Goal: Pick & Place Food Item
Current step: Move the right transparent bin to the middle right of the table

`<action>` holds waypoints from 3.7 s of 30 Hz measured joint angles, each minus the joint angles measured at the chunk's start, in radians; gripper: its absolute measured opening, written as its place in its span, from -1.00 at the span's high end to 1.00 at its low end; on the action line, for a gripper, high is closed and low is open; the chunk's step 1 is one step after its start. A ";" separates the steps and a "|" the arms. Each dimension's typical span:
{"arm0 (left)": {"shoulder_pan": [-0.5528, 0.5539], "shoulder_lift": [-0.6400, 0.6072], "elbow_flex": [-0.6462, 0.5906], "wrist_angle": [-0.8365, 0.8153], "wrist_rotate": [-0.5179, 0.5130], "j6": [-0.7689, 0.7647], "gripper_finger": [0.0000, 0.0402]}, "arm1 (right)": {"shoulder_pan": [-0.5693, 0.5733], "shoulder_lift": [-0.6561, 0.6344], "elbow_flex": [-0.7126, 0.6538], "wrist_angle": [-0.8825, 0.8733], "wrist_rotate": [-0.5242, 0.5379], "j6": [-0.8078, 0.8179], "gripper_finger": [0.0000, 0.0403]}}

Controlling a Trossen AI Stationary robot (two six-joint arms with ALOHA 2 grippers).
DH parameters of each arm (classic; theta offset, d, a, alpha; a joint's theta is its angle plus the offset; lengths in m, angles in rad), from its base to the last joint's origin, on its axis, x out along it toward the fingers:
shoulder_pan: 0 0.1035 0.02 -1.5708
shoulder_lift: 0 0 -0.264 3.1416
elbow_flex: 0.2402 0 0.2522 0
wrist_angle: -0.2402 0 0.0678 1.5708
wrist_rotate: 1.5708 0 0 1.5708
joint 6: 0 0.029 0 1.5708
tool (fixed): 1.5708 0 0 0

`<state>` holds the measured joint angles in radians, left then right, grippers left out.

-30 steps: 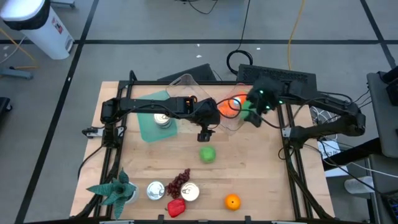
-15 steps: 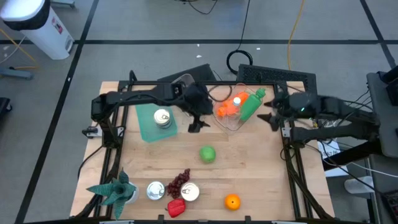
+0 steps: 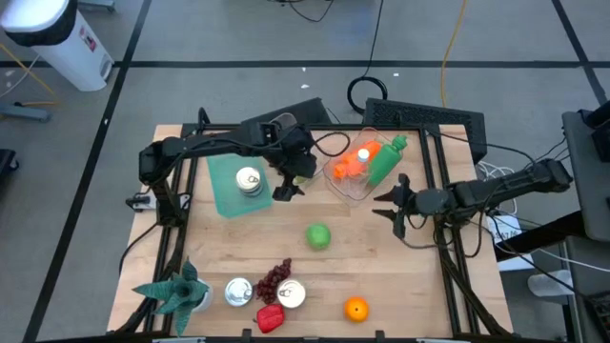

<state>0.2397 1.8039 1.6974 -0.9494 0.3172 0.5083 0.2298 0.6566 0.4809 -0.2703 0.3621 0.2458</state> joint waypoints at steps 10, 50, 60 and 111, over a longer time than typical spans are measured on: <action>0.070 -0.029 -0.002 -0.056 0.199 0.071 -0.47 | -0.057 0.091 0.002 -0.074 0.035 -0.149 0.32; 0.170 -1.006 -1.155 1.027 0.102 -0.492 -0.47 | -0.291 0.362 0.057 -0.040 -0.053 -0.638 0.13; 0.170 -1.006 -1.155 1.026 0.104 -0.518 -0.47 | -0.335 0.401 0.057 -0.008 -0.060 -0.728 0.13; 0.072 -1.006 -1.155 1.063 0.124 -0.671 -0.47 | -0.346 0.429 0.201 -0.276 -0.499 -0.706 0.99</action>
<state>0.3122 0.7982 0.5419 0.1138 0.4412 -0.1629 -0.1160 1.0857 0.6819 -0.5464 -0.1368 -0.4602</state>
